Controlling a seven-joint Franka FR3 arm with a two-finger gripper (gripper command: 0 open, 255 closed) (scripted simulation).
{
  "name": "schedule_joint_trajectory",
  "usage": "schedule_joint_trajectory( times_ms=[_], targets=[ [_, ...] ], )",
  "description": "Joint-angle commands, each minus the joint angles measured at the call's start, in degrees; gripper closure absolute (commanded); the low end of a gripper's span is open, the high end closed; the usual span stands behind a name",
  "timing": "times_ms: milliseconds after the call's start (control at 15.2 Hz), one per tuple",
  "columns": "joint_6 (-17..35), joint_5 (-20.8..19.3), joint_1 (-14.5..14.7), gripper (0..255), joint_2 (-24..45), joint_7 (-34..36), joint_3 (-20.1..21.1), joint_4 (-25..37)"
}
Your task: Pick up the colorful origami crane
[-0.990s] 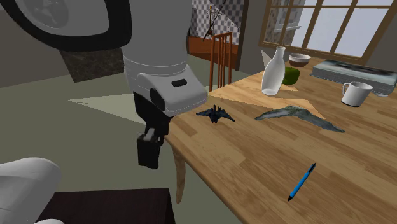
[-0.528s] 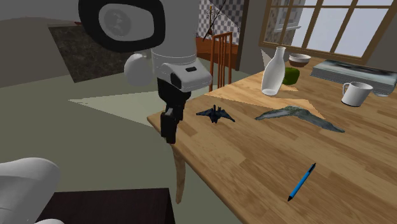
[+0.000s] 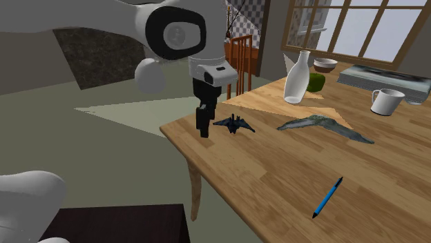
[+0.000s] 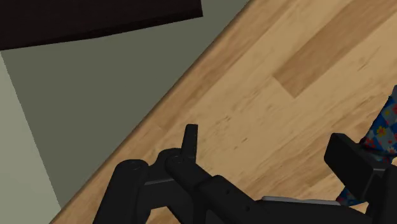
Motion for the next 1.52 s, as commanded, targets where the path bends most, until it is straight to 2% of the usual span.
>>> schedule_joint_trajectory(
  times_ms=[0, 198, 396, 594, 726, 1386, 1452],
  targets=[
    [2.1, -2.2, -0.6, 0, 4.2, 4.9, 3.4, 2.8],
    [4.1, -7.6, -1.5, 0, 11.5, 12.3, 7.9, 7.9],
    [4.8, -15.0, -1.3, 0, 19.9, 20.6, 11.6, 14.0],
    [3.8, -23.8, 1.2, 0, 29.2, 28.9, 13.2, 21.1],
    [2.2, -29.4, 4.4, 0, 35.3, 33.7, 12.9, 26.6],
    [7.3, -31.1, 5.0, 0, 37.0, 35.3, 11.8, 22.7],
    [7.3, -31.2, 5.0, 255, 37.1, 35.3, 11.8, 22.7]
  ],
)
